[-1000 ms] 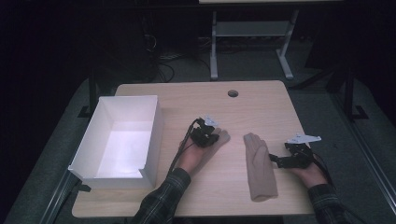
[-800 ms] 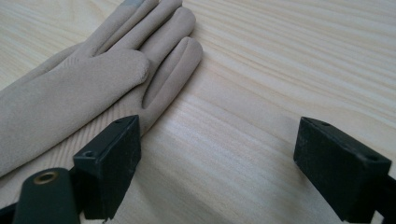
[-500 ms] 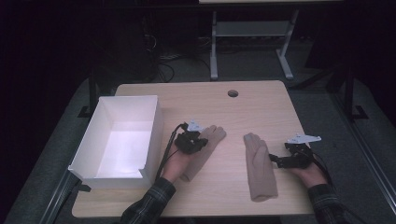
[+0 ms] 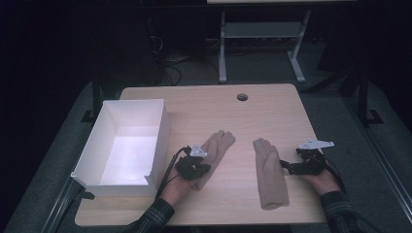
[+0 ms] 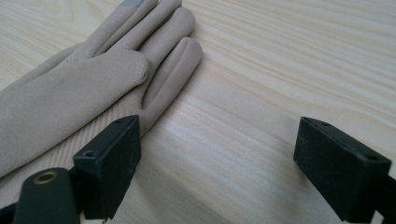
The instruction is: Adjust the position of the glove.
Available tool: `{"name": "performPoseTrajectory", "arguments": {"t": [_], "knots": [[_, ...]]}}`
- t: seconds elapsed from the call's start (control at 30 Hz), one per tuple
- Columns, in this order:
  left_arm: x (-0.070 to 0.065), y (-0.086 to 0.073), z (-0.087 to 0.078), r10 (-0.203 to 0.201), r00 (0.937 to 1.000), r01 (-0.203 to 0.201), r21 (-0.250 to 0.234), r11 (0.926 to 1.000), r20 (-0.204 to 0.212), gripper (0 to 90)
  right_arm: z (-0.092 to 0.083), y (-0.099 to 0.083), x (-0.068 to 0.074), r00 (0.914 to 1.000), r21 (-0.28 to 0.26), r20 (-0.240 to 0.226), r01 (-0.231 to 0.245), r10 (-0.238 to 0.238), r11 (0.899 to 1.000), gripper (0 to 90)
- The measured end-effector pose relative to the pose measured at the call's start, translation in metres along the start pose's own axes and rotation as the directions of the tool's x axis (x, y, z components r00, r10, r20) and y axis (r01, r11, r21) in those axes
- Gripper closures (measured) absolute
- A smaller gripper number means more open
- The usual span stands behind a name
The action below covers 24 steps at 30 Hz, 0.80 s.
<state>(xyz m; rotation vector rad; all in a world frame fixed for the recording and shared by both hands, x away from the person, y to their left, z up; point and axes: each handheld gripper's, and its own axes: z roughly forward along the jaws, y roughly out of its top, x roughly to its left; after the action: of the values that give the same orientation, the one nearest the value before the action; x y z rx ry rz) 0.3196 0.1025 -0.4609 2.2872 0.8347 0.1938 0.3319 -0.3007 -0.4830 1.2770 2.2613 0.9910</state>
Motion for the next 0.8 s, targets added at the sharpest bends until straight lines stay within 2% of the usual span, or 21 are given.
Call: {"name": "performPoseTrajectory", "arguments": {"t": [0.27, 0.37, 0.5, 0.57, 0.6, 0.67, 0.73, 0.77, 0.8], "knots": [[-0.019, 0.006, 0.006, 0.046, 0.9949, -0.046, -0.001, 0.9989, 0.089, 89.3, 0.0, 0.0, 0.0, 1.0, 0.002, -0.002, 0.0, 0.0, 1.0, 14.5], [-0.02, 0.01, 0.003, 0.052, 0.9934, -0.05, -0.027, 0.9984, 0.102, 86.6, 0.0, 0.0, 0.0, 1.0, 0.001, -0.002, 0.0, 0.0, 1.0, 14.5], [-0.008, 0.02, -0.004, 0.053, 0.9974, -0.05, -0.052, 0.9974, 0.049, 81.4, 0.0, 0.0, 0.001, 1.0, 0.0, -0.002, 0.0, 0.0, 1.0, 14.6], [-0.001, 0.024, -0.005, 0.046, 0.9987, -0.045, -0.059, 0.9972, 0.021, 75.7, 0.0, 0.0, 0.001, 1.0, 0.0, -0.002, -0.001, 0.001, 1.0, 14.6], [0.004, 0.027, -0.006, 0.037, 0.9993, -0.037, -0.064, 0.9973, 0.005, 69.5, 0.0, 0.0, 0.001, 1.0, 0.0, -0.002, -0.003, 0.003, 1.0, 14.5], [0.013, 0.03, -0.007, 0.008, 0.9995, -0.01, -0.078, 0.9969, -0.029, 67.3, 0.0, 0.0, 0.001, 1.0, -0.001, -0.002, -0.003, 0.003, 1.0, 14.6], [0.02, 0.031, -0.007, -0.022, 0.9987, 0.017, -0.104, 0.9945, -0.046, 64.9, 0.0, 0.0, 0.001, 1.0, -0.001, -0.001, -0.004, 0.004, 1.0, 14.6], [0.025, 0.032, -0.007, -0.021, 0.9974, 0.014, -0.1, 0.9949, -0.069, 63.5, 0.0, 0.0, 0.001, 1.0, 0.0, -0.001, -0.005, 0.005, 1.0, 14.6], [0.027, 0.032, -0.007, -0.037, 0.9962, 0.029, -0.1, 0.9945, -0.078, 63.5, 0.0, 0.0, 0.001, 1.0, -0.001, -0.001, -0.004, 0.004, 1.0, 14.6]]}}
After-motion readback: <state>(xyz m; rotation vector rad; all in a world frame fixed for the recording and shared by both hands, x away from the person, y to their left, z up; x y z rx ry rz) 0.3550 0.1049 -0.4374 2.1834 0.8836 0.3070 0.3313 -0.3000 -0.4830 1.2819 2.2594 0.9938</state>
